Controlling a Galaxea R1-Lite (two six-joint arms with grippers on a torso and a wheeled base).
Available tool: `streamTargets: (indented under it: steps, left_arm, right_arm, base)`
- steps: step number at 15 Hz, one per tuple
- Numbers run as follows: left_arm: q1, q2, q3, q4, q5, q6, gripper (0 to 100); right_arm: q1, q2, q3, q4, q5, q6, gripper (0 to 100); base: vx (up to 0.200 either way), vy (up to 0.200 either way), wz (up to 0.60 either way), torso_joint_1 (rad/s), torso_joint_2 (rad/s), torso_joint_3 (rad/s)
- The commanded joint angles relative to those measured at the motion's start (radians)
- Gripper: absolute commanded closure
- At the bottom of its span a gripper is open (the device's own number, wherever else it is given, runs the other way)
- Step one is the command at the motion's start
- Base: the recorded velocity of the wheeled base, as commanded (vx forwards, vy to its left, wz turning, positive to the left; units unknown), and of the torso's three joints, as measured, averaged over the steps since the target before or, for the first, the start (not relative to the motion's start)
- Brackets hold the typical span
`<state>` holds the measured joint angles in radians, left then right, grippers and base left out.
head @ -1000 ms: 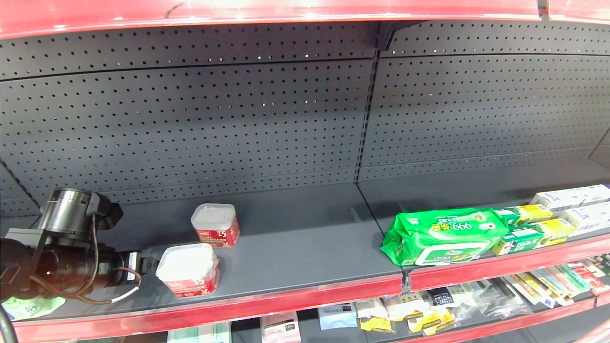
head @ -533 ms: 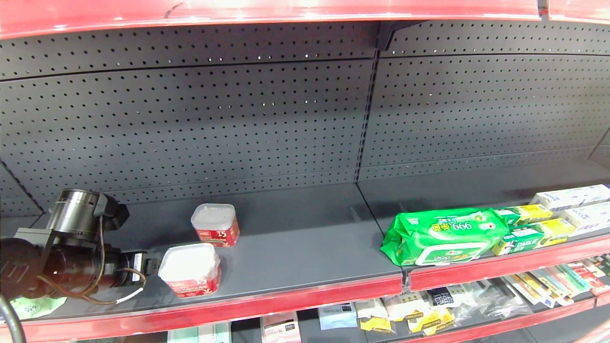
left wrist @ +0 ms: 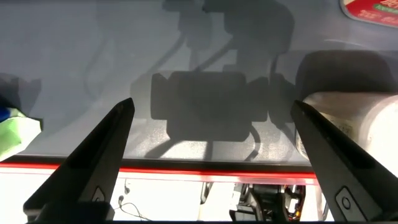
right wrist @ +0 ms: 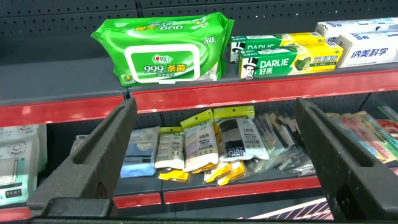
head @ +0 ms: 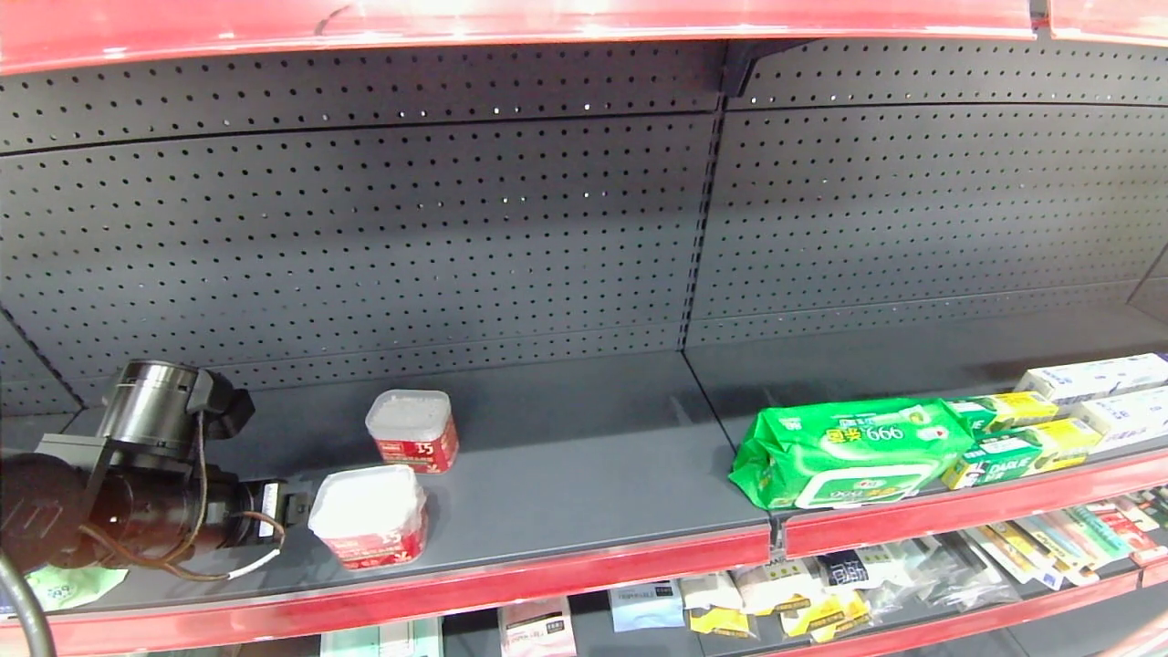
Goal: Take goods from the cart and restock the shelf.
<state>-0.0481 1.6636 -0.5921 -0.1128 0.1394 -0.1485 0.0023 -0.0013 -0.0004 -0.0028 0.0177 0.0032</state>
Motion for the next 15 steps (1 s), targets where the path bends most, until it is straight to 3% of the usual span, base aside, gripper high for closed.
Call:
streamTargets:
  steps: [1,15]
  left_arm:
    - [-0.001,0.005,-0.005,-0.001,0.000,0.000,0]
    - [-0.006,0.018,-0.021,-0.002,0.000,0.000,0]
  right_arm:
    - [0.001,0.001,-0.001,0.000,0.001,0.000,0]
    - [0.001,0.001,0.000,0.000,0.001,0.000,0]
  base:
    - [0.000,0.000,0.00,0.000,0.00,0.000]
    - [0.000,0.000,0.00,0.000,0.00,0.000]
